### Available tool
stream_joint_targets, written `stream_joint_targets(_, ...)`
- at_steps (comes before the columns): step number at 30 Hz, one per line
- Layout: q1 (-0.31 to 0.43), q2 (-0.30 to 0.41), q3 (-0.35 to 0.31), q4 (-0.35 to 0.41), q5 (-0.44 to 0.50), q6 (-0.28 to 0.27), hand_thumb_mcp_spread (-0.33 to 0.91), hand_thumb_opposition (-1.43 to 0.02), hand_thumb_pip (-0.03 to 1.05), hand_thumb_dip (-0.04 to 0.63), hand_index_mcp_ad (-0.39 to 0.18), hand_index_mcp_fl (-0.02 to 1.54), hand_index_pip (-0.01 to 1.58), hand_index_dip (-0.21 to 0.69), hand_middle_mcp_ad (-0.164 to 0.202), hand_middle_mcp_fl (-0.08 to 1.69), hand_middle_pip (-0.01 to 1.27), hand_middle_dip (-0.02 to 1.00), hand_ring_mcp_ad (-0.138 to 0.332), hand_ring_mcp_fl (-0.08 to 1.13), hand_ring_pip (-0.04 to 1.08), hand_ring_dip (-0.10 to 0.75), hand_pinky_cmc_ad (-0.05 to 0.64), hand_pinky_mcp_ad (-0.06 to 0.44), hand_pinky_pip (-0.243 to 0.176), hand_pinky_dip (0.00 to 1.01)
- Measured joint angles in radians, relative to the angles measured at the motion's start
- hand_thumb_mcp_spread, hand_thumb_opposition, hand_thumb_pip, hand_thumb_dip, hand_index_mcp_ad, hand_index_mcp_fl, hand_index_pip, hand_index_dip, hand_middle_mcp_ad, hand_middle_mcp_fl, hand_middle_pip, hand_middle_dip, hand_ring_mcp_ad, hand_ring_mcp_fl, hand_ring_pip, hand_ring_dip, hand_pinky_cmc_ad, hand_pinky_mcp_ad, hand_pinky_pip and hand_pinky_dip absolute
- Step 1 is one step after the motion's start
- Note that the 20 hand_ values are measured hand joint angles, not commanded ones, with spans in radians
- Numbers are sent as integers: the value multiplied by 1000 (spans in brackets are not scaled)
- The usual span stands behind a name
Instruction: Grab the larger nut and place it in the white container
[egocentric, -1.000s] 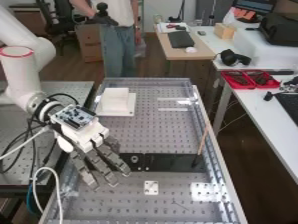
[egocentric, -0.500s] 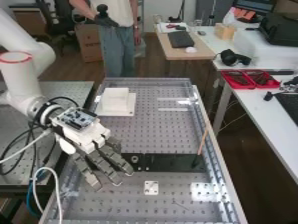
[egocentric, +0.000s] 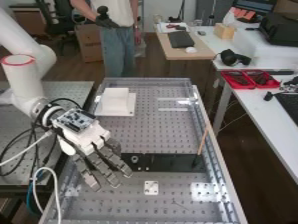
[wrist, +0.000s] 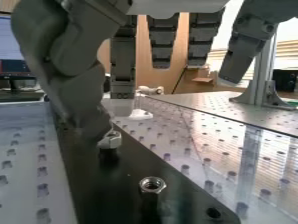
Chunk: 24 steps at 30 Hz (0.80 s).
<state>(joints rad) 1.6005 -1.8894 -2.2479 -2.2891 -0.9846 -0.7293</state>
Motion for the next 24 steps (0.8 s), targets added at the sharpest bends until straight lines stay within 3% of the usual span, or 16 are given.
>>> stream_joint_targets(24, 24, 2, -1, -24, 53, 11, 332, -822, 770, 236, -124, 0, 1550, 138, 66, 16, 131, 236, 164, 7, 169, 124, 380, 312, -106, 616)
